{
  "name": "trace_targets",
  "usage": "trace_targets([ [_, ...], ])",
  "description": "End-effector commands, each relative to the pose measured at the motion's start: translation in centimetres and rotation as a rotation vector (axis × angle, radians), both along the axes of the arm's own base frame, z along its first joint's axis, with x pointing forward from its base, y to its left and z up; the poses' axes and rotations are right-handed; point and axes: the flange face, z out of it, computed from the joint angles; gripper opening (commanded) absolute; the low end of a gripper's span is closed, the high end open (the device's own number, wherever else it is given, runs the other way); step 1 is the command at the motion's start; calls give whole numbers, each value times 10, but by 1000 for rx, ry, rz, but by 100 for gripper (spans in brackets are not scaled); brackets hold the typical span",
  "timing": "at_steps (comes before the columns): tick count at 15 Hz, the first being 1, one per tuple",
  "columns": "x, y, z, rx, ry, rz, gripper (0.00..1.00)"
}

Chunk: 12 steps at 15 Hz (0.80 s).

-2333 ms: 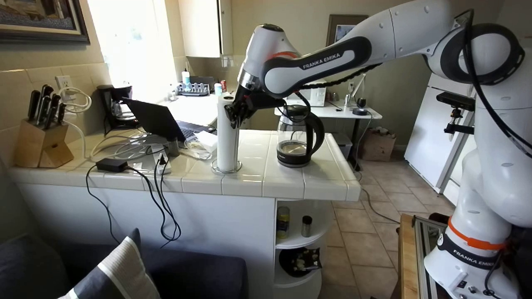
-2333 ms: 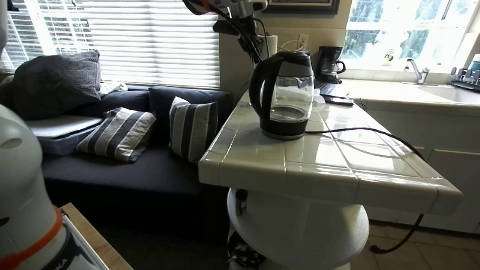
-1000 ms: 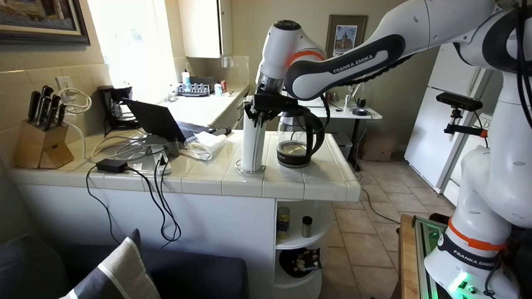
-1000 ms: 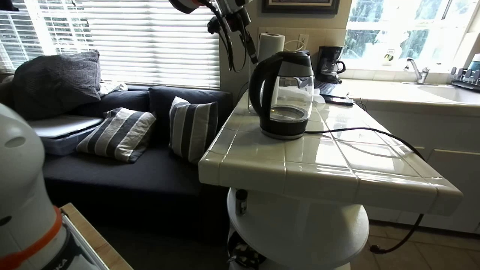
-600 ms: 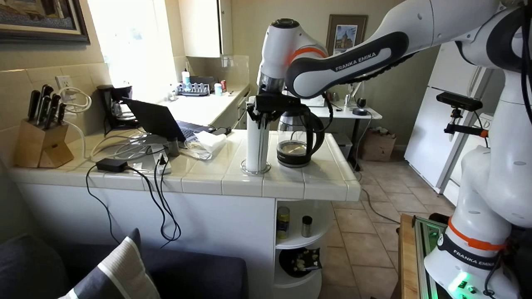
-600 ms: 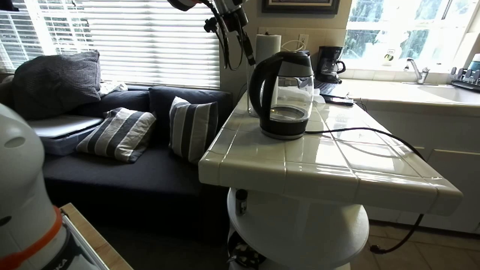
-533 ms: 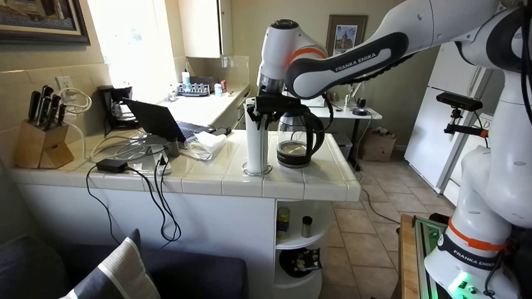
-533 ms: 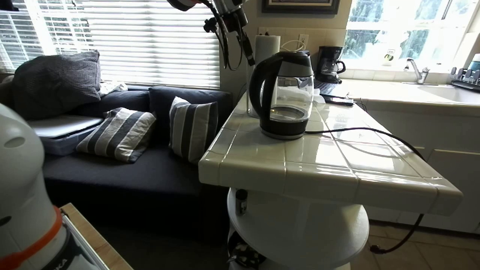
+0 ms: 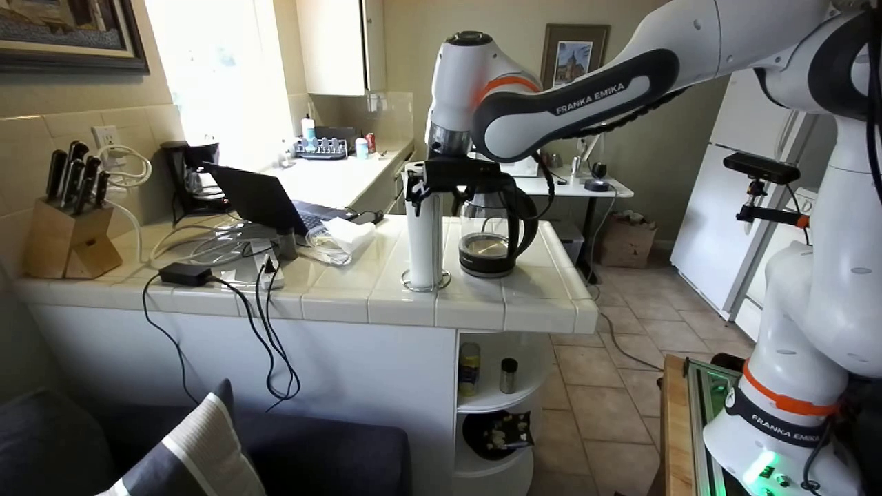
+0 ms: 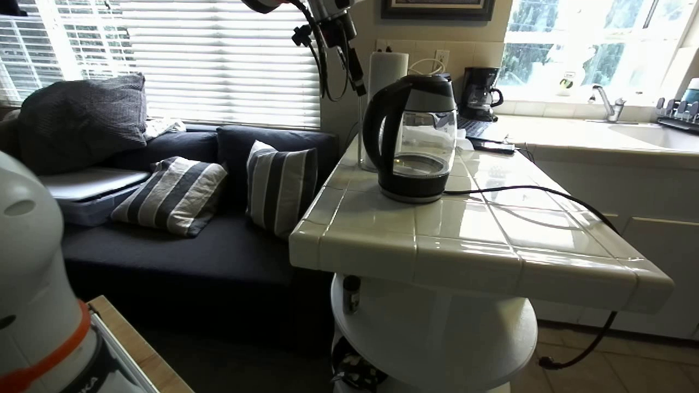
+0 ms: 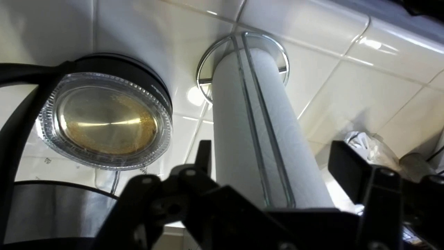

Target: Move the paper towel to the right

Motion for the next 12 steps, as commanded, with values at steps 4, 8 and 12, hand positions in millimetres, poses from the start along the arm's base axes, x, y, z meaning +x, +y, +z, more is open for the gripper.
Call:
trace_targets([
  [4, -10, 15, 12, 134, 70, 98, 100],
  [8, -24, 27, 28, 106, 128, 245, 100],
  [12, -45, 30, 61, 20, 218, 444, 100],
])
